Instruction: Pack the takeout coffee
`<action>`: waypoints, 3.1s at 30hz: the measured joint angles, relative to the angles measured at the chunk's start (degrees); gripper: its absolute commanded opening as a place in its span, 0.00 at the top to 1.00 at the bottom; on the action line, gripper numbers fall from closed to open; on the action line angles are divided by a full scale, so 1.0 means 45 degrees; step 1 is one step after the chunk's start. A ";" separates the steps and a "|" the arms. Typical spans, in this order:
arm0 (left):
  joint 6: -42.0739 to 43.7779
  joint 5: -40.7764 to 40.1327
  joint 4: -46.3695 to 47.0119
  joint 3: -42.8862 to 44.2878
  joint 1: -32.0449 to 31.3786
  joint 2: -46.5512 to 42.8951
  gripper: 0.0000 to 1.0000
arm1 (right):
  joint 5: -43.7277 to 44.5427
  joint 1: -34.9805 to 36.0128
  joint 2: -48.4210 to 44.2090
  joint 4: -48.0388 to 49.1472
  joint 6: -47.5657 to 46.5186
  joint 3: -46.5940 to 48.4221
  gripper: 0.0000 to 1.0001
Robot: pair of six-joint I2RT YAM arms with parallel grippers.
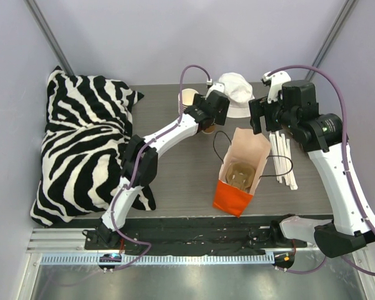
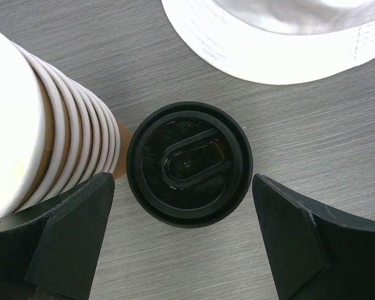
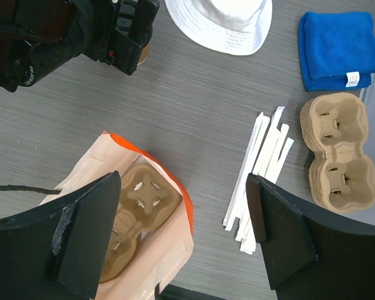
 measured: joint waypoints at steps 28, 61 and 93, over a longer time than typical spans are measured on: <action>-0.0165 0.0287 0.0432 0.0141 0.0257 0.0529 0.06 | -0.0180 -0.0005 0.0408 -0.0092 0.0146 0.0151 0.11; -0.0403 0.0656 0.0855 -0.0243 0.0282 0.0398 0.39 | -0.0209 0.0000 0.0500 -0.0092 0.0146 0.0160 0.11; 0.3677 0.6353 0.2375 -1.3585 0.1467 -1.0394 0.34 | -0.0617 0.0000 0.1025 0.0087 0.0155 0.0423 0.11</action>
